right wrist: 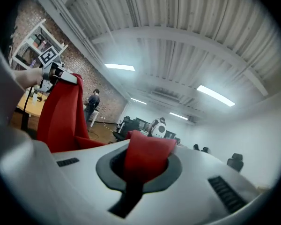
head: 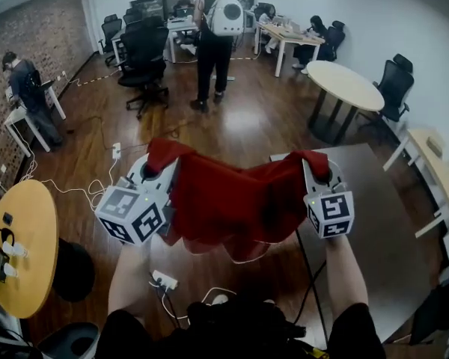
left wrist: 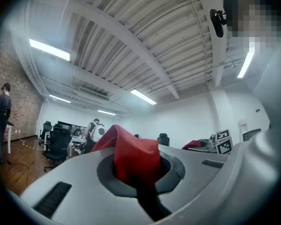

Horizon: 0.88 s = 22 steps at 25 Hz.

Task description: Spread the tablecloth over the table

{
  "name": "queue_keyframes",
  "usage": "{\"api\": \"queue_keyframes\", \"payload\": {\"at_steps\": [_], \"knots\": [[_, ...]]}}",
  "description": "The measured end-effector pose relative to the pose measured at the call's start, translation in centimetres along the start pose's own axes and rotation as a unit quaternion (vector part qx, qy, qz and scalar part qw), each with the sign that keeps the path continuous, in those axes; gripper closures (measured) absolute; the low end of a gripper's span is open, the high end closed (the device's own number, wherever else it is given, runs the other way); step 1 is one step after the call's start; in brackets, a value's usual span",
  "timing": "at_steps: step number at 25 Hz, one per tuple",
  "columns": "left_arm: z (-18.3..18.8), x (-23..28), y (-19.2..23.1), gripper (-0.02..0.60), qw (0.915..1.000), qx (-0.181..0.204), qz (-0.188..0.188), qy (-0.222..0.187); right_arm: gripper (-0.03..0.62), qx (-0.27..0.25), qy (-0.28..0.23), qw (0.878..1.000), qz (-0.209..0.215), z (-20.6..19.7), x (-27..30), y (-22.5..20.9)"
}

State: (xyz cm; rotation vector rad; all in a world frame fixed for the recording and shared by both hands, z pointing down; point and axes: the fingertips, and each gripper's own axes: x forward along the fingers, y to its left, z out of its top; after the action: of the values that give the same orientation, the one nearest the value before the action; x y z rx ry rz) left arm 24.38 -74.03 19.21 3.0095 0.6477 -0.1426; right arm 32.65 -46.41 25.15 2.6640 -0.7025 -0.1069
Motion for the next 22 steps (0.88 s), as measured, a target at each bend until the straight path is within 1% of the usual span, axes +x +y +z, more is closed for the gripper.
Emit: {"api": "queue_keyframes", "payload": {"at_steps": [4,7,9,12,14,15,17,20,22], "knots": [[1.2,7.1,-3.3,0.574,0.9984,0.017,-0.053,-0.008,0.582,-0.007,-0.008,0.998,-0.059,0.1,-0.8,-7.4],[1.3,12.8,-6.3,0.574,0.9956,0.015,-0.093,-0.007,0.582,-0.016,-0.004,0.994,-0.104,-1.2,-2.4,-13.3],[1.3,17.1,-9.8,0.574,0.9913,0.012,-0.131,-0.004,0.582,-0.021,0.003,0.990,-0.140,-2.6,-4.3,-17.7],[2.5,24.0,-17.4,0.574,0.9801,0.030,-0.195,-0.020,0.582,-0.028,0.014,0.978,-0.208,-4.7,-9.1,-25.6],[3.5,28.4,-23.5,0.574,0.9690,0.031,-0.243,-0.036,0.582,-0.032,0.023,0.966,-0.256,-6.0,-13.7,-30.9],[3.8,30.4,-26.8,0.574,0.9617,0.025,-0.270,-0.043,0.582,-0.033,0.030,0.959,-0.280,-6.7,-16.4,-33.3],[4.1,33.7,-33.5,0.574,0.9432,0.011,-0.328,-0.053,0.582,-0.037,0.052,0.941,-0.334,-8.3,-22.4,-37.4],[4.0,37.2,-42.8,0.574,0.9098,-0.011,-0.411,-0.058,0.582,-0.046,0.089,0.902,-0.420,-10.2,-31.4,-42.0],[2.9,39.1,-48.3,0.574,0.8898,-0.020,-0.454,-0.042,0.582,-0.039,0.110,0.877,-0.465,-11.6,-37.0,-44.1]]}}
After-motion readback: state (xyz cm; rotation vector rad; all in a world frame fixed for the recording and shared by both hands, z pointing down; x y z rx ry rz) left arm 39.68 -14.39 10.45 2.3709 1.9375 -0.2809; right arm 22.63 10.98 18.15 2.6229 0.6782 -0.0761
